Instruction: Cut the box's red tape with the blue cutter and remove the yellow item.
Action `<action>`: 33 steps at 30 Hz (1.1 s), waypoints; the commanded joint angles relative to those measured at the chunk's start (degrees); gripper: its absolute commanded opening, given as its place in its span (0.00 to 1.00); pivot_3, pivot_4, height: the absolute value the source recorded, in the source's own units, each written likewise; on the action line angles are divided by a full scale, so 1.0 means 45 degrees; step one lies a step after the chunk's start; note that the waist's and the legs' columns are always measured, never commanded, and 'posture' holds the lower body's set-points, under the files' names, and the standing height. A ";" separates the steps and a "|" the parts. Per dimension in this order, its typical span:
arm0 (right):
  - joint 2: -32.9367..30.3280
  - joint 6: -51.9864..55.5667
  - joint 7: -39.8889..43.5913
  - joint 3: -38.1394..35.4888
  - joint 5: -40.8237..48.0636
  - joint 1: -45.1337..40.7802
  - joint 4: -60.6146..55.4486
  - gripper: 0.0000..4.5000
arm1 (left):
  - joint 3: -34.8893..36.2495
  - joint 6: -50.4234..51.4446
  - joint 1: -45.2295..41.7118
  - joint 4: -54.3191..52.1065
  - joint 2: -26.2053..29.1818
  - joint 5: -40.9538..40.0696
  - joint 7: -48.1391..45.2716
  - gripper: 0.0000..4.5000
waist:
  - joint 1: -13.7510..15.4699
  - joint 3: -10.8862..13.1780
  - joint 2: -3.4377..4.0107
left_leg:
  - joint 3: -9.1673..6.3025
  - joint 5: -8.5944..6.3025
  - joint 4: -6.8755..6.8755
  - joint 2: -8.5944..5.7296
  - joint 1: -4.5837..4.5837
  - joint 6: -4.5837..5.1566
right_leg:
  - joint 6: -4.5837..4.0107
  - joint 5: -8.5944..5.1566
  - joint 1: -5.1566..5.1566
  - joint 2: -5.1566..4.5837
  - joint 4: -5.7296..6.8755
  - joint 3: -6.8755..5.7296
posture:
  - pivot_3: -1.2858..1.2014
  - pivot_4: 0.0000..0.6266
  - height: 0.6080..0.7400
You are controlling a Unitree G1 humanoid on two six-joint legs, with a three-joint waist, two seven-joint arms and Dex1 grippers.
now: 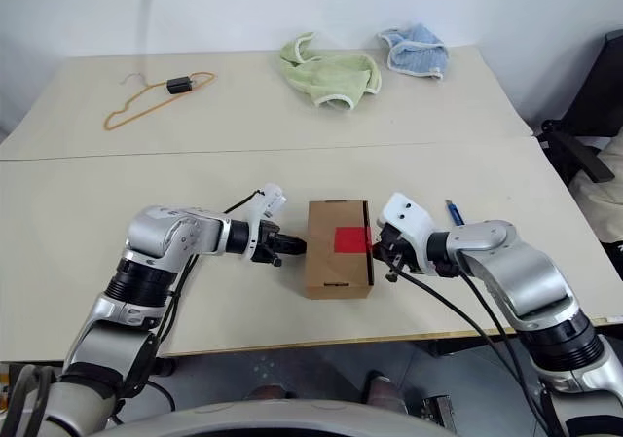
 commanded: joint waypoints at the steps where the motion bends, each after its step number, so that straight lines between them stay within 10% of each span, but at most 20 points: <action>1: 0.0046 -0.0143 -0.0222 -0.0032 -0.0094 -0.0170 -0.0290 0.00 | -0.0025 -0.0193 -0.0347 -0.0071 -0.0120 -0.0066 -0.0190 0.00 | -0.0001 0.0000 0.0000 | 0.0001 0.0000 0.0000 0.0000 0.0000 0.0000 | 0.0000 0.0000 0.0000 0.0000 0.0000 0.0000 | 0.52 0.24 1.00; 16: -0.1073 0.0739 -0.2514 -0.2070 -0.1686 0.0511 -0.0375 0.00 | 0.0694 -0.2734 -0.1351 0.1601 0.2318 0.0579 -0.1664 0.00 | 0.0020 0.0000 0.0000 | 0.0012 -0.0001 -0.0007 0.0000 -0.0002 0.0001 | 0.0000 0.0000 -0.0005 0.0000 -0.0001 0.0001 | 0.52 0.24 1.00; 31: 0.1207 0.6532 -0.3591 -0.4405 0.1560 -0.1548 -0.3361 0.99 | -0.1588 -0.1925 -0.2987 -0.0185 0.1508 -0.0290 -0.4869 0.00 | -0.0051 -0.0002 0.0004 | 0.0012 0.0001 0.0013 0.0001 -0.0065 0.0002 | 0.0009 0.0005 -0.0063 0.0002 0.0017 0.0008 | 0.52 0.24 1.00; 33: 0.1666 0.6907 -0.3973 -0.4423 0.1457 -0.1956 -0.3053 0.99 | -0.1848 -0.1942 -0.2871 -0.0320 0.1465 -0.0230 -0.4964 0.00 | -0.0053 -0.0003 0.0005 | 0.0024 0.0001 0.0015 0.0000 -0.0077 0.0002 | 0.0007 0.0006 -0.0090 0.0002 0.0035 0.0022 | 0.52 0.24 1.00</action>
